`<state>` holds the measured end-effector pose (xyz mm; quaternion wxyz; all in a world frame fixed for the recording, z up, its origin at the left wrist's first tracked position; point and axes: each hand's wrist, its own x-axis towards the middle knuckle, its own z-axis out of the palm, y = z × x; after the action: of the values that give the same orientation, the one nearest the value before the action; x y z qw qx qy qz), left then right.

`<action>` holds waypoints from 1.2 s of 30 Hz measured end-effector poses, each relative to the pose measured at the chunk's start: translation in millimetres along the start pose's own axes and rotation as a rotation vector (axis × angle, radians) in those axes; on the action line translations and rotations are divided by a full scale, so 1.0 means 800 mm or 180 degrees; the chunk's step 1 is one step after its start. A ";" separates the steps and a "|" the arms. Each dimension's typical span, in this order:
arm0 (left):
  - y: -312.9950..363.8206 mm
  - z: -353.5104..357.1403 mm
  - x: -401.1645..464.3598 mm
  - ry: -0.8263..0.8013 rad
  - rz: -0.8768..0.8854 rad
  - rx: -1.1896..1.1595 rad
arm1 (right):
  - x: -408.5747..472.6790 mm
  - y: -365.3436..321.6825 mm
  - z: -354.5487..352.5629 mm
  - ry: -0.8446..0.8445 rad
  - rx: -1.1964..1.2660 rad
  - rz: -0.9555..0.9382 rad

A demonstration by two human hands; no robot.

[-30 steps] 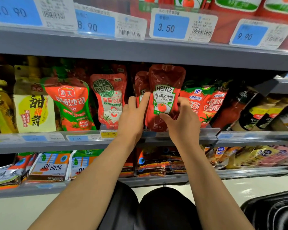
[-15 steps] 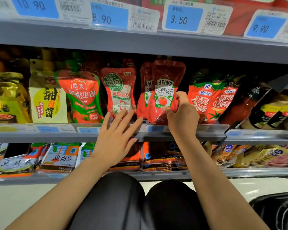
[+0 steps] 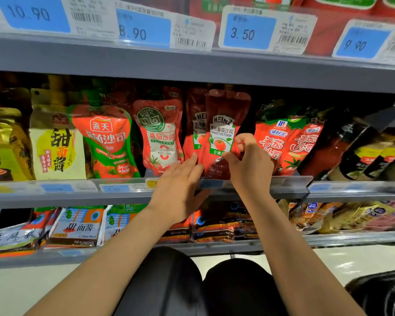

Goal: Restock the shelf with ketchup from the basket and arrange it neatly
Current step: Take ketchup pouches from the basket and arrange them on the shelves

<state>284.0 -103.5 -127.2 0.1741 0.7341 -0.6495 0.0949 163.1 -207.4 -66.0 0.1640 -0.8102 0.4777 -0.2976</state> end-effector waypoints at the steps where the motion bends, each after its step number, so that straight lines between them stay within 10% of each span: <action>1: 0.000 0.001 -0.001 -0.0012 0.0020 0.0033 | -0.002 0.001 0.000 0.0068 0.0055 -0.0014; 9: -0.002 -0.006 -0.017 0.0581 0.0102 -0.0138 | -0.008 0.003 0.012 0.0293 0.0362 -0.0263; 36: -0.041 0.003 -0.043 -0.0191 0.0385 0.0684 | -0.030 0.017 0.021 -0.0112 0.0216 0.0075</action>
<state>311.4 -69.3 -146.5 0.0689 0.7104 -0.6836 0.1524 155.9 -193.3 -94.2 0.2032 -0.8036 0.4738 -0.2974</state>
